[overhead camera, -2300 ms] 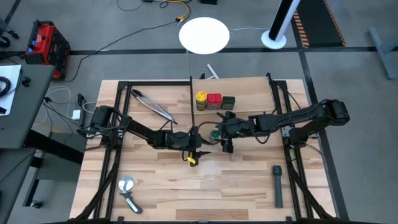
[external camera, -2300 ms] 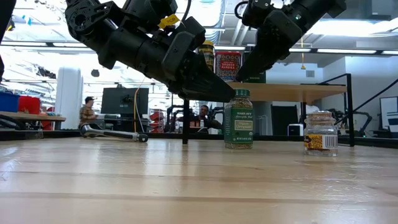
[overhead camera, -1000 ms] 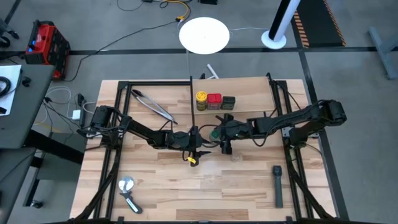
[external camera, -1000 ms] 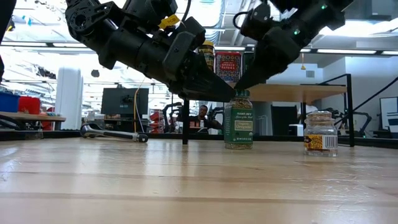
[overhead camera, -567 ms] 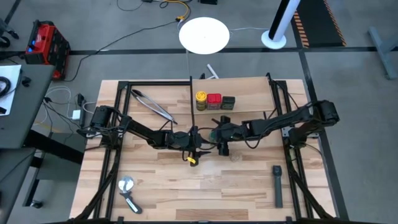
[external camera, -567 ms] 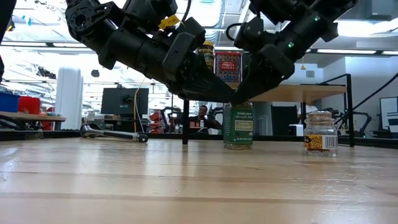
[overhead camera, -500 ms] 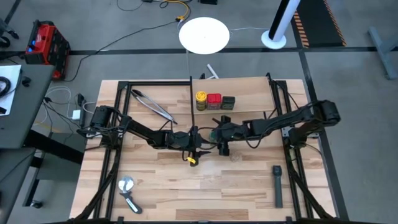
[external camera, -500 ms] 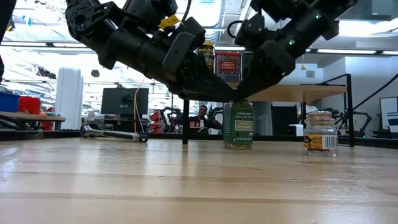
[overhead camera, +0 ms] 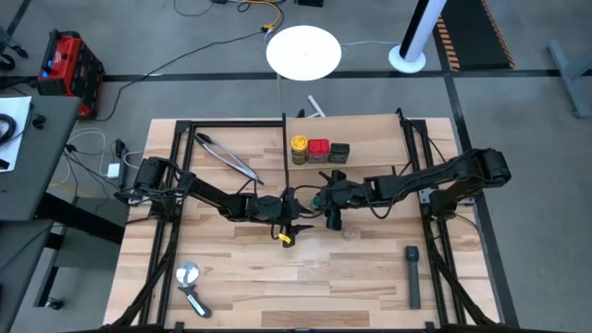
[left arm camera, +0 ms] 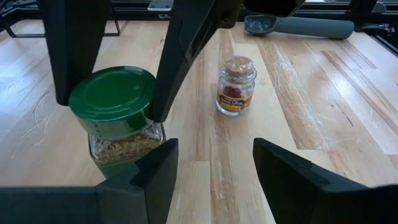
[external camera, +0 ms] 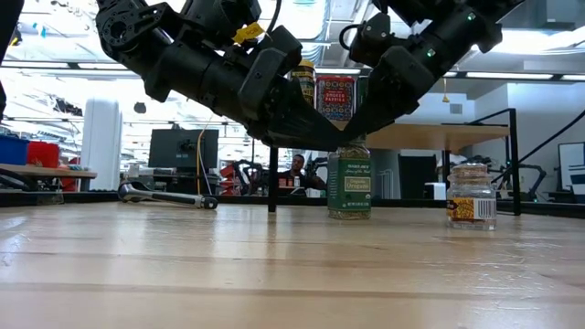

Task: Shelf spices
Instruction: Put the green seasoning bottle on the shelf, then put the brown seasoning bottle on the shelf

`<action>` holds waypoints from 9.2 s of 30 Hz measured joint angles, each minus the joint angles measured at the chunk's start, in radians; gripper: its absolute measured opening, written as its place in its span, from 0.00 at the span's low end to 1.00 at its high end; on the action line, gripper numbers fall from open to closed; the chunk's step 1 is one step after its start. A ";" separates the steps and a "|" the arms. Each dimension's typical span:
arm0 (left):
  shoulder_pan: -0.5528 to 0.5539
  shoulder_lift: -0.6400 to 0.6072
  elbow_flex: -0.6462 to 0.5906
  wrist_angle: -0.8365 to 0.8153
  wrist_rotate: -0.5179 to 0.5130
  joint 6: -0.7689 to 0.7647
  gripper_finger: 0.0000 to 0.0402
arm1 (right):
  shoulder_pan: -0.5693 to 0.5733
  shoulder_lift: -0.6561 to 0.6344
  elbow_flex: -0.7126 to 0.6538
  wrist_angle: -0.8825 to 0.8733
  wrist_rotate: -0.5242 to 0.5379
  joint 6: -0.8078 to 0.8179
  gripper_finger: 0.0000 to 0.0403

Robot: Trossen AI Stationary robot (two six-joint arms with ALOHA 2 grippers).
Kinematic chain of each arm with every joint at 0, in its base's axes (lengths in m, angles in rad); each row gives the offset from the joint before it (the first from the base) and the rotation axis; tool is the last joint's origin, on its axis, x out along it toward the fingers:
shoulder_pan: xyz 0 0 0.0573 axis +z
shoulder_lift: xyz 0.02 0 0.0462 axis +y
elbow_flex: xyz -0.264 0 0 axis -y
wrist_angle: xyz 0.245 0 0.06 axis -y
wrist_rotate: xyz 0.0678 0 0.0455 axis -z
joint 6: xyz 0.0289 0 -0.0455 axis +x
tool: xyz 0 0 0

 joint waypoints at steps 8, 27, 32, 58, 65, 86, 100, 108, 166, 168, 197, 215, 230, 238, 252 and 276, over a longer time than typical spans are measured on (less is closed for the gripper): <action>0.000 0.000 0.000 0.000 0.000 0.000 0.50 | 0.000 0.000 0.000 -0.003 0.000 0.031 0.51; -0.021 0.000 0.000 0.002 0.006 0.001 0.50 | 0.018 -0.240 0.179 -0.430 0.009 0.145 0.51; -0.028 0.000 0.000 0.006 0.005 0.001 0.50 | 0.016 -0.377 0.201 -0.513 0.028 0.175 0.51; -0.031 0.000 0.000 0.051 0.004 0.001 0.50 | -0.237 -0.475 0.304 -0.830 0.142 0.073 0.51; -0.031 0.000 0.000 0.050 0.004 0.002 0.50 | -0.307 -0.468 0.305 -0.760 0.058 0.004 0.51; -0.031 0.000 0.000 0.049 0.004 0.001 0.50 | -0.379 -0.416 0.306 -0.729 -0.011 -0.071 0.51; -0.031 0.000 0.000 0.044 0.004 0.001 0.50 | -0.389 -0.418 0.306 -0.727 -0.002 -0.080 0.69; -0.031 0.000 0.000 0.044 0.004 0.001 0.50 | -0.426 -0.418 0.306 -0.728 0.000 -0.083 0.69; -0.032 0.000 0.000 0.064 0.059 0.072 0.50 | 0.409 -0.702 -0.135 -0.718 0.186 0.533 0.70; -0.032 0.000 0.000 0.066 0.058 0.096 0.50 | 0.456 -0.654 -0.159 -0.689 0.257 0.552 0.70; -0.031 0.001 0.000 0.108 0.041 0.101 0.50 | 0.457 -0.122 -0.165 -0.310 0.279 0.411 0.70; -0.031 0.001 0.000 0.104 0.041 0.046 0.50 | 0.343 -0.089 -0.165 -0.273 0.112 0.311 0.70; -0.031 0.001 0.000 0.104 0.041 0.028 0.50 | 0.333 -0.089 -0.164 -0.265 0.077 0.278 0.44; -0.031 0.001 0.000 0.104 0.041 0.026 0.50 | 0.320 -0.092 -0.164 -0.265 0.074 0.278 0.44; -0.032 0.001 0.000 0.106 0.041 0.020 0.50 | 0.278 -0.324 -0.055 -0.563 0.046 0.293 0.44; -0.032 0.000 0.000 0.109 0.041 0.003 0.50 | -0.248 -0.549 0.251 -1.053 0.038 0.006 0.44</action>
